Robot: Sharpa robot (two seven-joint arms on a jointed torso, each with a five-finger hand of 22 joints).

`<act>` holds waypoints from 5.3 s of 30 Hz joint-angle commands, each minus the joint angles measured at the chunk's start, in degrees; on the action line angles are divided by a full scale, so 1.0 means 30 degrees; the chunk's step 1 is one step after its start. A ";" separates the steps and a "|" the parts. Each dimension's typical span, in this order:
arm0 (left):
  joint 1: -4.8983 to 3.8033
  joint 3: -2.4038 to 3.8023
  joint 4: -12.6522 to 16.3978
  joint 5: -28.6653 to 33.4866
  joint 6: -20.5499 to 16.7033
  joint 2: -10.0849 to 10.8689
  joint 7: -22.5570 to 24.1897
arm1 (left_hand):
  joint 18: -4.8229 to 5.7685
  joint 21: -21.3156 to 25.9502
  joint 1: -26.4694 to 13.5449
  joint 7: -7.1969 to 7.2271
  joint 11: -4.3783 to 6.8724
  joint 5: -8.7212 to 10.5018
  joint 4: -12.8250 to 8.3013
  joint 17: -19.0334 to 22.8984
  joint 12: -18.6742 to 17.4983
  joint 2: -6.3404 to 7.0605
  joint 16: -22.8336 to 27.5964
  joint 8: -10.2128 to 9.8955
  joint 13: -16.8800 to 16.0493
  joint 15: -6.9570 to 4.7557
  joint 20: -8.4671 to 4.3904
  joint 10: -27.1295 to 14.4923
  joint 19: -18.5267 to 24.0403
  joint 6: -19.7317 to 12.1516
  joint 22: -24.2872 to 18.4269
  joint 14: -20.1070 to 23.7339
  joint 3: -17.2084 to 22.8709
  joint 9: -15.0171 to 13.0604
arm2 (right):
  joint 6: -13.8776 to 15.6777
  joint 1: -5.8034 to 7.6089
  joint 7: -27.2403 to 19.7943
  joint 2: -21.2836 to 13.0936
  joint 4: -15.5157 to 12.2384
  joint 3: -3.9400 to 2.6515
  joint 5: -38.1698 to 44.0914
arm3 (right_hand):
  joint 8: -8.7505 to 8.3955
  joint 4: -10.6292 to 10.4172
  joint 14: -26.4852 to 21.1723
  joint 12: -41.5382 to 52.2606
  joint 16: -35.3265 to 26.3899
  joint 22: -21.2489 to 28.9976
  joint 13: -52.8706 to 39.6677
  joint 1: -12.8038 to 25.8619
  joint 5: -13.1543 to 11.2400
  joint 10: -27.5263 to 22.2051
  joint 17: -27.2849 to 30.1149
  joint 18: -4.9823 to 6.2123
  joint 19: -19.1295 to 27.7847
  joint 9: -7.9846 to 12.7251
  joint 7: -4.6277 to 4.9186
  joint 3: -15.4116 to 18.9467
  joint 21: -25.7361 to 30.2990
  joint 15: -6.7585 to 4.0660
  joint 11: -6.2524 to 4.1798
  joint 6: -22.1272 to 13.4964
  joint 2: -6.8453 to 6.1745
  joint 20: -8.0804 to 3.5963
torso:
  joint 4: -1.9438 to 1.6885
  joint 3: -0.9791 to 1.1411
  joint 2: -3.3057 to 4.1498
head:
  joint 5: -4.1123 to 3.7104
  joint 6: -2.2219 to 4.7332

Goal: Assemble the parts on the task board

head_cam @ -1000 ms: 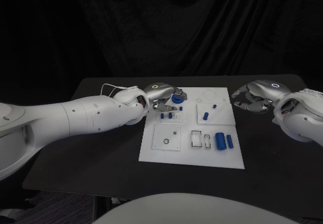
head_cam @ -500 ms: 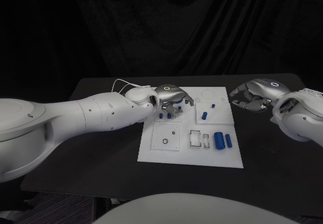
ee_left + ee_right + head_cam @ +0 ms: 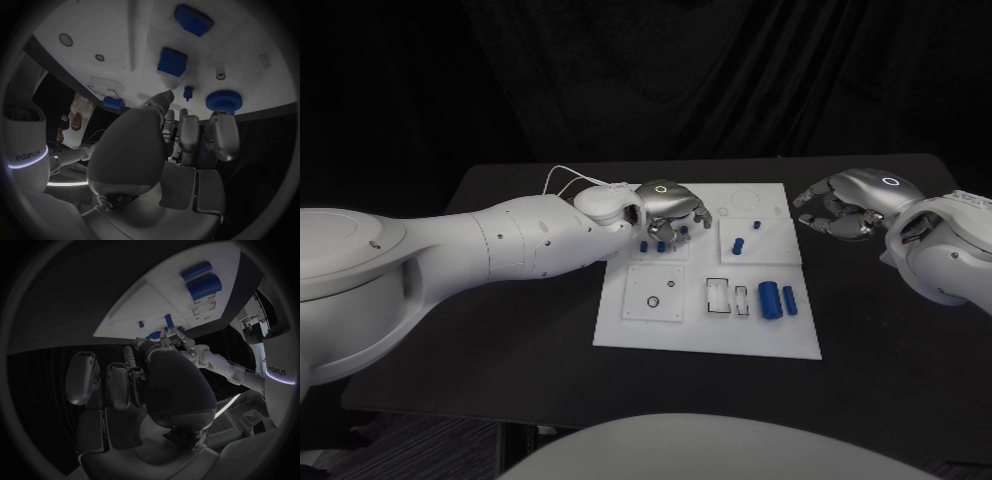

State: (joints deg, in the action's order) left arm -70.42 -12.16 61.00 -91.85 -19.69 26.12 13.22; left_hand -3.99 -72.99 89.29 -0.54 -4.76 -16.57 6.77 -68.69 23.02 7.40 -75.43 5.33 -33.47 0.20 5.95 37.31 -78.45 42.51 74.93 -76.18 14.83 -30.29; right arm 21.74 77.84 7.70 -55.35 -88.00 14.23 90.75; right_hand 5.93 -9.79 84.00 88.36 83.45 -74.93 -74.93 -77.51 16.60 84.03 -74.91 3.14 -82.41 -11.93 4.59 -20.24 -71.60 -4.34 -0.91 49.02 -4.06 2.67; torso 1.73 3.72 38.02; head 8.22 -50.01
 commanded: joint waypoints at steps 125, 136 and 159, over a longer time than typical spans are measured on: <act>-0.0882 0.0001 0.1386 -0.0330 0.2704 0.2376 -0.1108 | 0.0145 -0.0860 -0.0986 -0.1328 0.1008 -0.0398 -0.1747 0.0430 -0.0215 -0.0485 -0.0616 0.0662 0.1252 -0.0660 -0.0553 0.5859 -0.0679 0.4989 0.3468 -0.0775 0.2278 0.0016 | -0.0431 -0.0046 0.0245 -0.0068 0.0075 -0.0012 0.0012 | 0.0078 0.0059 0.1230 -0.0041 -0.0049 -0.3267 -0.4436 0.0201 -0.0116 0.1256 -0.3057 0.0271 0.0055 0.0011 0.0061 -0.0139 0.0121 0.0183 0.0169 0.0137 0.0039 -0.0022 | -0.0055 0.0040 -0.0039 | 0.0075 0.0003; -0.0726 0.0001 0.0943 -0.0330 0.2652 0.2175 -0.1479 | 0.0156 -0.0900 -0.0937 -0.1331 0.0994 -0.0403 -0.1794 0.0459 -0.0258 -0.0536 -0.0592 0.0630 0.1270 -0.0678 -0.0550 0.5931 -0.0705 0.4975 0.3481 -0.0759 0.2328 0.0010 | -0.0458 -0.0046 0.0266 -0.0122 0.0030 -0.0012 0.0012 | 0.0078 0.0059 0.1230 -0.0041 -0.0049 -0.3267 -0.4436 0.0201 -0.0116 0.1256 -0.3057 0.0271 0.0055 0.0011 0.0061 -0.0139 0.0121 0.0183 0.0169 0.0137 0.0039 -0.0022 | -0.0050 0.0054 -0.0032 | 0.0076 0.0003; -0.0493 0.0002 0.0944 -0.0330 0.2684 0.2038 -0.1456 | 0.0156 -0.0909 -0.0857 -0.1335 0.0969 -0.0397 -0.1898 0.0544 -0.0352 -0.0583 -0.0537 0.0549 0.1297 -0.0711 -0.0558 0.5997 -0.0711 0.4908 0.3485 -0.0729 0.2394 0.0007 | -0.0625 -0.0046 0.0343 -0.0091 0.0044 -0.0012 0.0012 | 0.0066 0.0074 0.1222 -0.0062 -0.0066 -0.3257 -0.4415 0.0203 -0.0114 0.1230 -0.3041 0.0279 0.0070 0.0024 0.0068 -0.0168 0.0169 0.0192 0.0178 0.0153 0.0062 -0.0016 | -0.0004 0.0046 -0.0053 | 0.0152 0.0003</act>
State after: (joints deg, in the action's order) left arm -72.34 -12.01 63.49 -92.70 -12.37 32.47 8.36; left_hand -3.96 -75.75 86.60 -4.30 -1.85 -17.43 1.25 -67.12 22.29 6.25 -77.37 7.15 -29.64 -1.83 4.31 55.06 -80.90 57.31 74.90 -78.62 21.92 -30.27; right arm 20.23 77.82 7.85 -55.61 -87.82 14.24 90.66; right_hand 5.93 -9.63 84.00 88.36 83.45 -74.91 -74.93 -77.51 16.60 84.03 -74.91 3.14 -82.41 -11.94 4.77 -20.40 -71.21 -4.34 -0.91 49.20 -4.06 2.67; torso 1.68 3.87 37.88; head 8.64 -50.01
